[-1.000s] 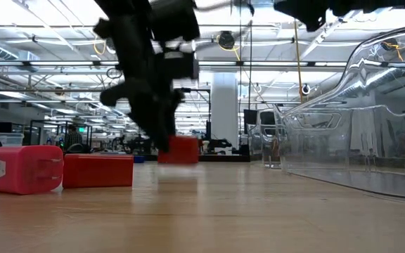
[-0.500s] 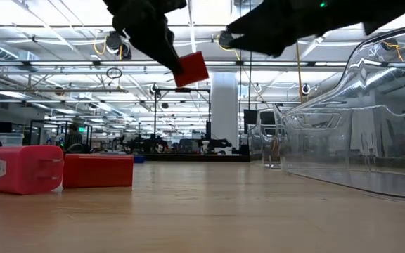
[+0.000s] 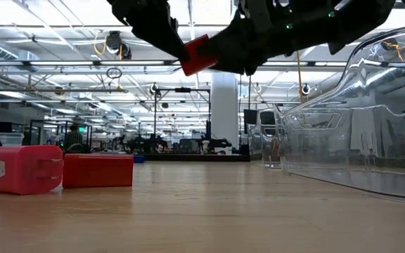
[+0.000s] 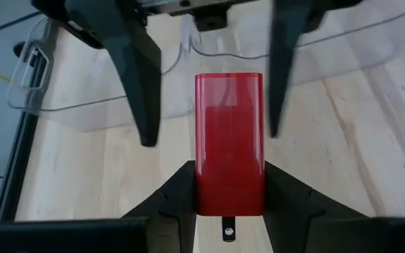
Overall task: Pick & Place Office items
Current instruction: Put the right red charger adapter into the top transparent bin
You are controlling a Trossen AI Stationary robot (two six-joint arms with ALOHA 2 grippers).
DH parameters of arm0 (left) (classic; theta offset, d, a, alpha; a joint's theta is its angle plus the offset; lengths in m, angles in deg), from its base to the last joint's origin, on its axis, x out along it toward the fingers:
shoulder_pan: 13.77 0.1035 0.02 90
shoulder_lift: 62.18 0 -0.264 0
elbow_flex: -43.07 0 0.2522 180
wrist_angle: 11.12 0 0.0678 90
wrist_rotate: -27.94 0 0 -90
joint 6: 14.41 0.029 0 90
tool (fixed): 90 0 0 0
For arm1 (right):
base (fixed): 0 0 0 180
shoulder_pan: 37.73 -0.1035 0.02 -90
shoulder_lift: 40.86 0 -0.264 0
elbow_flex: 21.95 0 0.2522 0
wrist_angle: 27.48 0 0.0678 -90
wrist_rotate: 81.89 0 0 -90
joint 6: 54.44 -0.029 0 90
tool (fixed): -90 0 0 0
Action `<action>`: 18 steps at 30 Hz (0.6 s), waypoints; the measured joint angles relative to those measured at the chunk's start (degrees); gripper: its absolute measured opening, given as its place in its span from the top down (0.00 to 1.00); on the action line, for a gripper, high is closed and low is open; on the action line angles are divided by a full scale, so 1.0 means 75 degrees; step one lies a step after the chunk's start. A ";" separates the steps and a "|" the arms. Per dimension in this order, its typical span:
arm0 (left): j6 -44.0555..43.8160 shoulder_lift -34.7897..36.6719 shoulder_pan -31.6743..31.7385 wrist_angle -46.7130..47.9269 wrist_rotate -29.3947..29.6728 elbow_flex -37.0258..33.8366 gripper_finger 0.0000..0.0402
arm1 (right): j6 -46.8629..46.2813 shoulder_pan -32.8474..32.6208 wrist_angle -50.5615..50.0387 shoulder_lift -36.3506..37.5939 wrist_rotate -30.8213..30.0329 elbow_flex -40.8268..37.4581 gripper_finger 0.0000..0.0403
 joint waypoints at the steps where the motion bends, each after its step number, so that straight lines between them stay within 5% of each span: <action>1: -0.0033 0.0000 0.0001 0.0002 -0.0012 0.0000 0.70 | 0.0000 -0.0003 0.0089 0.0003 0.0001 0.0000 0.30; 6: -0.0030 0.0000 0.0009 -0.0048 -0.0003 0.0000 0.70 | -0.0005 -0.0009 0.0095 0.0015 0.0007 0.0003 0.42; 12: -0.0167 0.0000 0.0009 -0.0079 -0.0046 0.0000 0.70 | 0.0079 -0.0012 0.0039 0.0015 0.0068 0.0000 0.71; 18: -0.0905 0.0009 -0.0011 -0.0333 0.0281 0.0006 0.38 | 0.0055 0.0025 0.0013 0.0012 0.0383 0.0000 0.72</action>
